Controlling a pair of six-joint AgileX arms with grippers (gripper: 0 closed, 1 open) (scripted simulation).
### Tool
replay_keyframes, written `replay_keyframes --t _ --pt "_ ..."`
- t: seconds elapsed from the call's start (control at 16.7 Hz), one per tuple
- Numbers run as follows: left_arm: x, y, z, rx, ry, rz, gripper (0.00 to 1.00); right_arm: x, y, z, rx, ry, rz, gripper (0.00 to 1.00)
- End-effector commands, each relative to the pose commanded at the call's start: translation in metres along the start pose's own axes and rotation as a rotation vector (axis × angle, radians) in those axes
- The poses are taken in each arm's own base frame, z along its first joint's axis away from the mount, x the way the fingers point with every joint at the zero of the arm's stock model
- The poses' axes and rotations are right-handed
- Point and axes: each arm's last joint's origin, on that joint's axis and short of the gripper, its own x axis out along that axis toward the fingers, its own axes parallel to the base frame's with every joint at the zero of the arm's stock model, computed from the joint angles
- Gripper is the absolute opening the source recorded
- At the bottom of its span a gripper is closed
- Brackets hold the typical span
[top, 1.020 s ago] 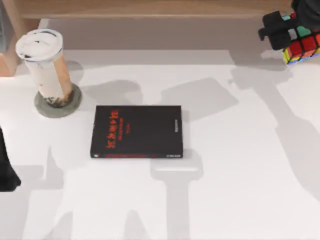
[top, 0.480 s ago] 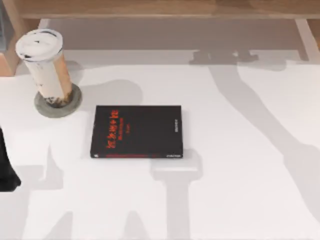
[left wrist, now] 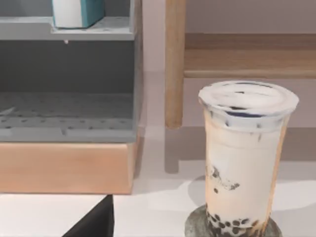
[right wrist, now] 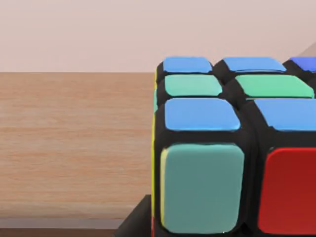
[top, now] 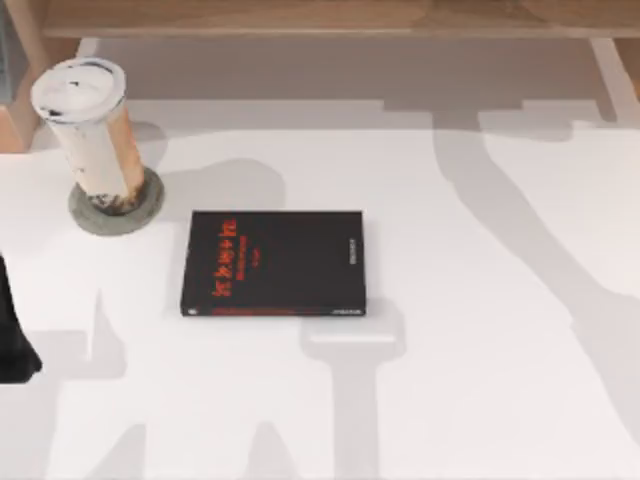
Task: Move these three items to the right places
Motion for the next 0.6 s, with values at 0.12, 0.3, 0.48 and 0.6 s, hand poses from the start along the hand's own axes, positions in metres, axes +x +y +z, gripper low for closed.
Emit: replay_keyframes --t 0.12,0.3,0.48,0.6 --pt "0.0 0.0 0.0 0.0 0.0 0.0 1.0 0.0 0.0 0.0 0.0 0.0 0.0 0.0" --pt "0.0 0.0 0.0 0.0 0.0 0.0 1.0 0.0 0.002 -0.001 0.001 0.003 0.005 0.0" --pt "0.0 0.0 0.0 0.0 0.0 0.0 1.0 0.01 -0.007 0.006 0.038 -0.029 -0.044 0.0" --pt "0.0 0.0 0.0 0.0 0.0 0.0 1.0 0.024 -0.02 0.02 0.086 -0.084 -0.095 0.0"
